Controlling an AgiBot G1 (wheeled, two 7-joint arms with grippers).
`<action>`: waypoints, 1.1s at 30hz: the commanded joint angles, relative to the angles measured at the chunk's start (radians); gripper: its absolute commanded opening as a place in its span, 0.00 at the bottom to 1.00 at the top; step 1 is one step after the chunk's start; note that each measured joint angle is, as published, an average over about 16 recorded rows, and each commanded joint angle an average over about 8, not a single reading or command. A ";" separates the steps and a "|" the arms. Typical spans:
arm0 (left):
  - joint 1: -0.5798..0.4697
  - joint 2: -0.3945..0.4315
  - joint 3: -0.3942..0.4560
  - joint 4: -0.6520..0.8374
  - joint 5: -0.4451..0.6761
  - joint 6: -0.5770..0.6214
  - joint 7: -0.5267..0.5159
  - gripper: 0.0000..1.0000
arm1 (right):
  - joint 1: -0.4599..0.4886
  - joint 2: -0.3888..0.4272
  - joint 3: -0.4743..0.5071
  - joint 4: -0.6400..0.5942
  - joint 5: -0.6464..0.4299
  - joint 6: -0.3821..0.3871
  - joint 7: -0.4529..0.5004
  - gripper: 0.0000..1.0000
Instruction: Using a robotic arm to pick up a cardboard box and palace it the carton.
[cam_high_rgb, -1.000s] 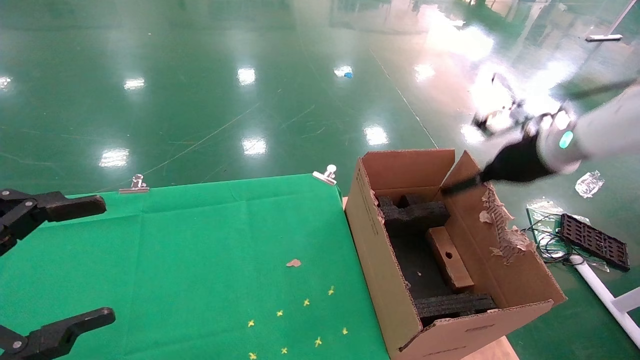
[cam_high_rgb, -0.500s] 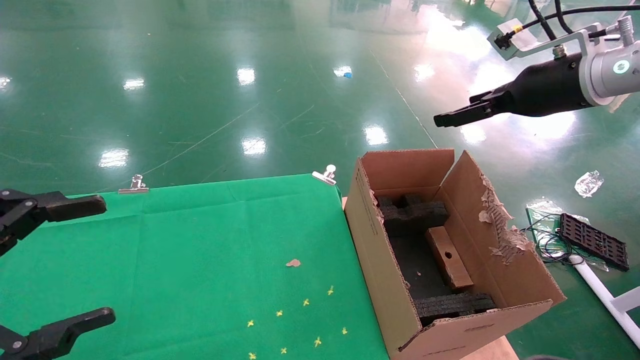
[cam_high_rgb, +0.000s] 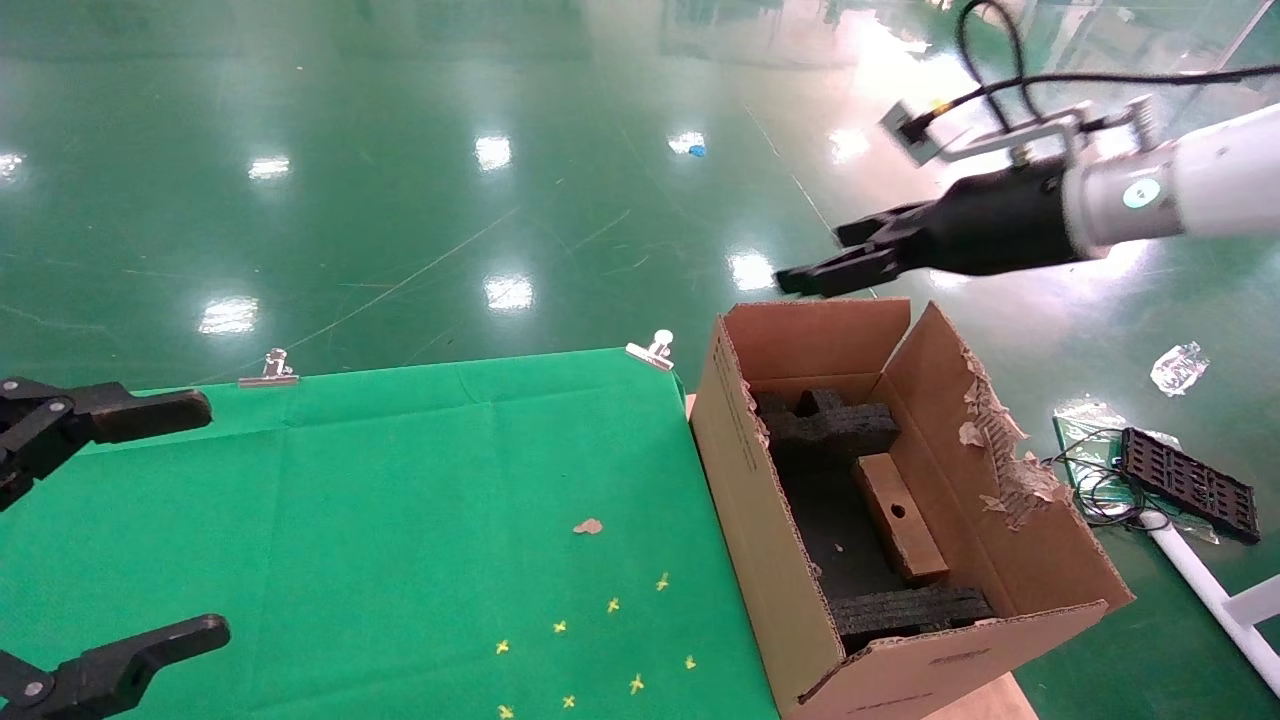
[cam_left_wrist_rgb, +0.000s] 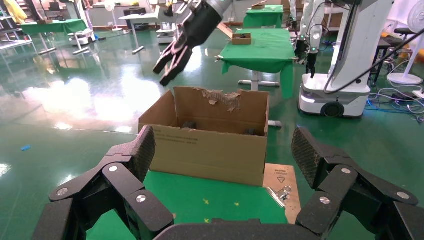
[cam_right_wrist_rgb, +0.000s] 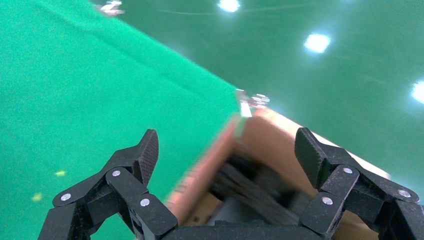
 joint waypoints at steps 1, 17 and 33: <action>0.000 0.000 0.000 0.000 0.000 0.000 0.000 1.00 | -0.036 0.004 0.037 0.033 0.017 -0.008 -0.012 1.00; 0.000 0.000 0.001 0.000 -0.001 0.000 0.001 1.00 | -0.329 0.035 0.334 0.301 0.157 -0.075 -0.105 1.00; -0.001 -0.001 0.002 0.000 -0.001 -0.001 0.001 1.00 | -0.623 0.067 0.633 0.570 0.296 -0.143 -0.199 1.00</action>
